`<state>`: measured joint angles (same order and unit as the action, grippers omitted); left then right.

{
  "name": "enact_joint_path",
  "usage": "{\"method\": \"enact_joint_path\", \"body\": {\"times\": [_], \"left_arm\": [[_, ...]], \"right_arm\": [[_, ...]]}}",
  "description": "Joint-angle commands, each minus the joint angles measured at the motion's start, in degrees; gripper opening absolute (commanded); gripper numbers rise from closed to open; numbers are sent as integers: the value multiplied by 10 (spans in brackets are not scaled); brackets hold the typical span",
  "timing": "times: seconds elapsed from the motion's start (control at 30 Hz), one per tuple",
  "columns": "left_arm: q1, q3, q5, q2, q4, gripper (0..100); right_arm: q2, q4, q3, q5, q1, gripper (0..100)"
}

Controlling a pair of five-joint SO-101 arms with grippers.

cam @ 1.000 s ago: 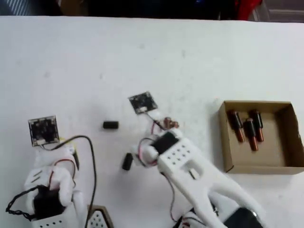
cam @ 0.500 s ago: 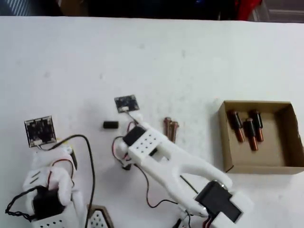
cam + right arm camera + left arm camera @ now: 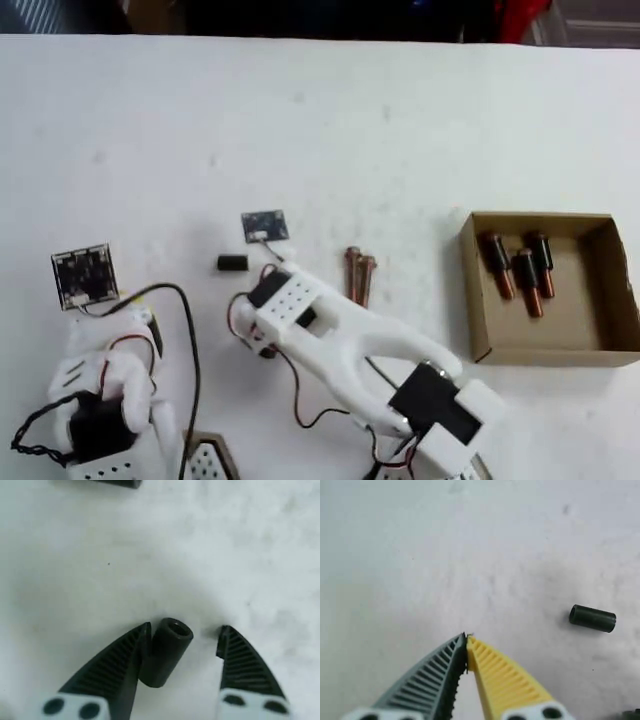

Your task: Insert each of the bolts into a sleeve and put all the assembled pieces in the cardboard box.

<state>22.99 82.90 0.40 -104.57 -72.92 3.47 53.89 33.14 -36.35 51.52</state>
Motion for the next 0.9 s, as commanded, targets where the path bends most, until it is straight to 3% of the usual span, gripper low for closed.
{"method": "enact_joint_path", "body": {"times": [0.0, 0.37, 0.7, 0.87], "left_arm": [[5, -28, 3, -2, -2, 21], [5, -28, 3, -2, -2, 21], [5, -17, 1, -2, 2, 21], [5, -6, 0, -2, 11, 21]], "right_arm": [[-3, -5, -16, 11, -2, 81], [-31, 29, -17, 103, -56, 52], [-107, 15, -17, 120, -105, 52], [-108, -30, -17, 202, -141, 52]]}}
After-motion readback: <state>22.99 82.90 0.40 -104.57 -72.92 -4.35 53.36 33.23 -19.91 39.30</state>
